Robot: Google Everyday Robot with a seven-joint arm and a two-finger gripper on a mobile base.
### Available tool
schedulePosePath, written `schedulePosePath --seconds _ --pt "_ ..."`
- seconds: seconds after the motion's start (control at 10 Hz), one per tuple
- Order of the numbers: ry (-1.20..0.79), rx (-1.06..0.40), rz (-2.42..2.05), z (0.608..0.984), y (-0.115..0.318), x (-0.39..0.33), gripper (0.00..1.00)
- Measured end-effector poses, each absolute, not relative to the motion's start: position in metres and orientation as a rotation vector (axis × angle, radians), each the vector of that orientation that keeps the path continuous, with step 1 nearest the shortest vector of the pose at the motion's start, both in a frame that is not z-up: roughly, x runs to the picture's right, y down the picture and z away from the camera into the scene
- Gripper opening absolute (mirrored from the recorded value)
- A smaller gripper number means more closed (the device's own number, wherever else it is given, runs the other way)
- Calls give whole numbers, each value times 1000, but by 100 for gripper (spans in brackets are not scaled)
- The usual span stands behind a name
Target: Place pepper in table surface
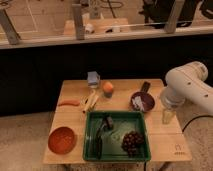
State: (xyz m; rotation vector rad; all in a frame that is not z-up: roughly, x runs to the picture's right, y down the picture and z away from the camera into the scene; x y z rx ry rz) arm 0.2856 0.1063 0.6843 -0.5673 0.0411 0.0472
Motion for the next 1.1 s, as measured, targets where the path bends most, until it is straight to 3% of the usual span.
schedulePosePath --seconds 0.6,1.1 --pt "7 -571 -11 683 110 266 80" --pt "-88 -583 -192 677 122 148 80"
